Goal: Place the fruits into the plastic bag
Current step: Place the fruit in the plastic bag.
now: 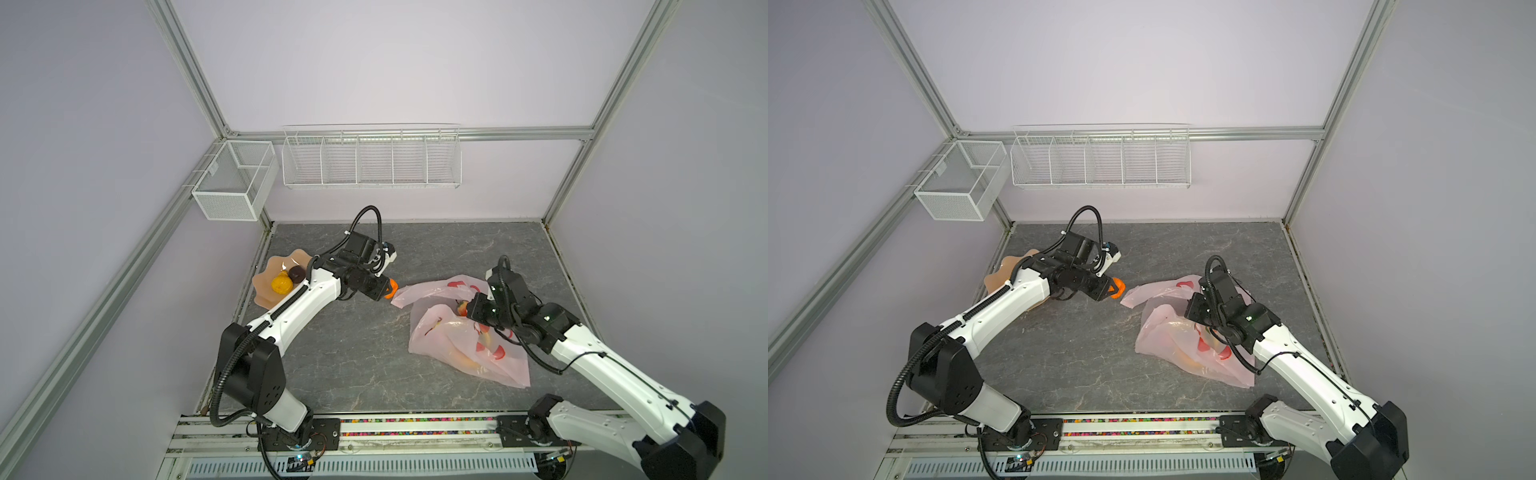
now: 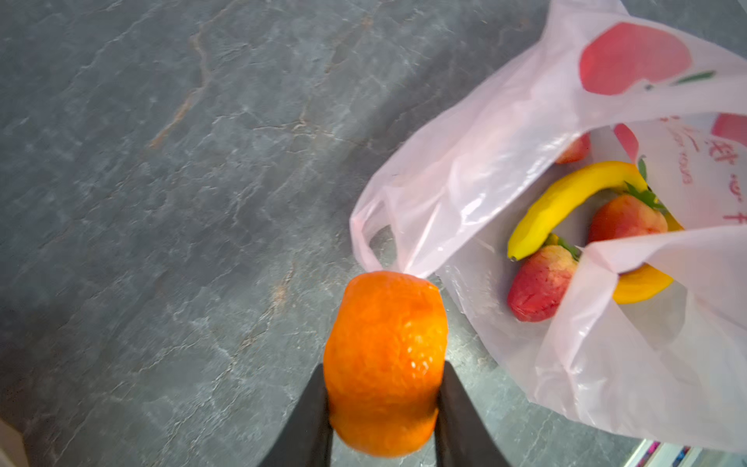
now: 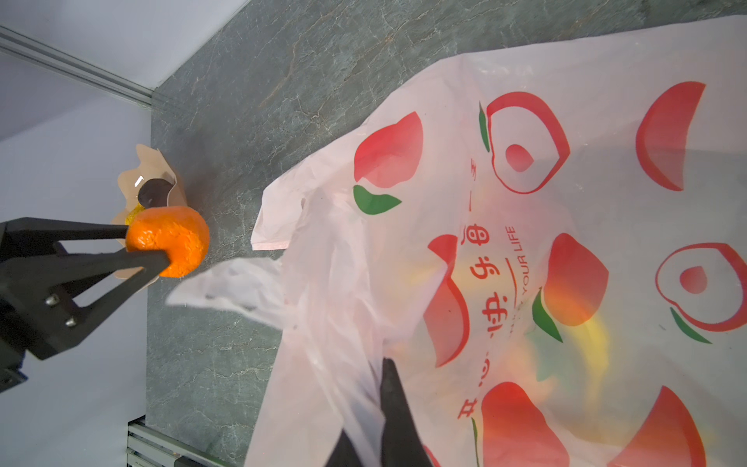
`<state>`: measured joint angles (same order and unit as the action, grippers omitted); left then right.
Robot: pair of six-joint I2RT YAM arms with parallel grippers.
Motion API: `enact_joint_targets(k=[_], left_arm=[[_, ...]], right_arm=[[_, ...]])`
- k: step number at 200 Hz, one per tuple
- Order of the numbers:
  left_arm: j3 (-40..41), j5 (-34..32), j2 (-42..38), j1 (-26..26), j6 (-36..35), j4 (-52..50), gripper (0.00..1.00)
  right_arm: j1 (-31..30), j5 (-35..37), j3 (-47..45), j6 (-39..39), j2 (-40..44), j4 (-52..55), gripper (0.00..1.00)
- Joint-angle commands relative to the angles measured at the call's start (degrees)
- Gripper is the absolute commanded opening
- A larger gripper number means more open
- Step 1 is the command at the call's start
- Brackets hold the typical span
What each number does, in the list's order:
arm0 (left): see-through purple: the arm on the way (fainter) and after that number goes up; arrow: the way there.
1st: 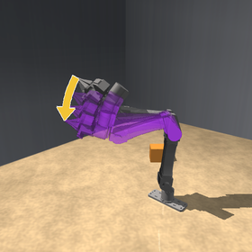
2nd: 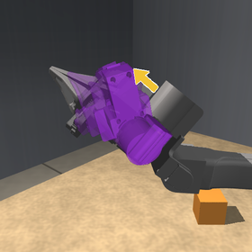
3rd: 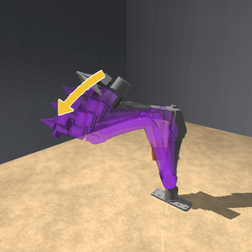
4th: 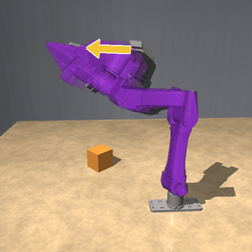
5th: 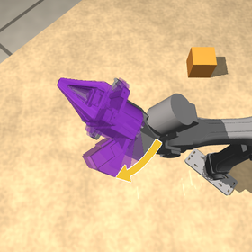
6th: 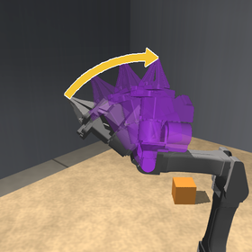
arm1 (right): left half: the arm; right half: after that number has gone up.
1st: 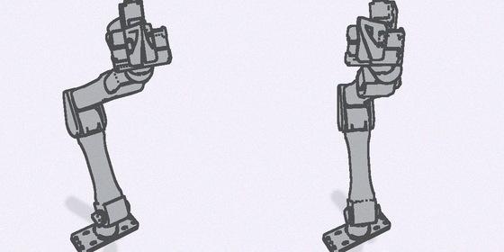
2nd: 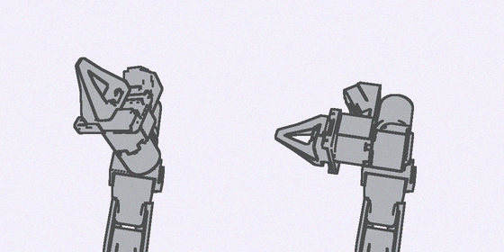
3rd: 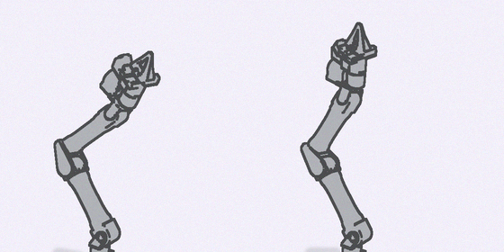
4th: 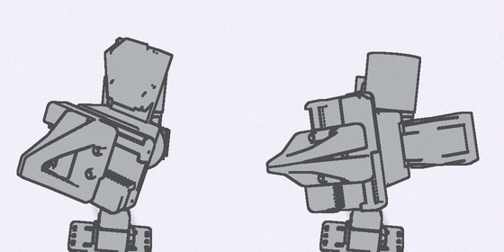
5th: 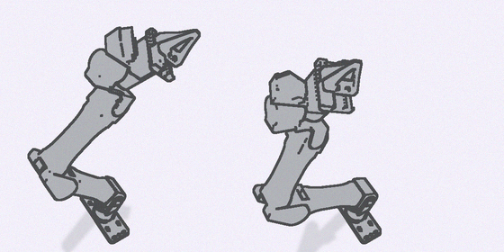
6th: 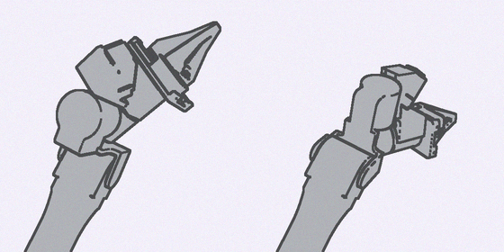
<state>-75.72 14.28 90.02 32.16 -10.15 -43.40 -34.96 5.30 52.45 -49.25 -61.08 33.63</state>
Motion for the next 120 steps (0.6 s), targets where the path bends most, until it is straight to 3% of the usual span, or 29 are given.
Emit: enact_joint_targets(k=[1,120], left_arm=[[-0.92,0.66,1.11,2.08,-5.35,-2.88,0.24],[-4.90,-2.00,9.12,9.56,-10.14,-5.91,0.21]], right_arm=[[-0.19,0.63,1.06,0.12,0.12,0.39,0.06],[-0.19,1.29,1.14,0.04,0.22,0.54,0.06]])
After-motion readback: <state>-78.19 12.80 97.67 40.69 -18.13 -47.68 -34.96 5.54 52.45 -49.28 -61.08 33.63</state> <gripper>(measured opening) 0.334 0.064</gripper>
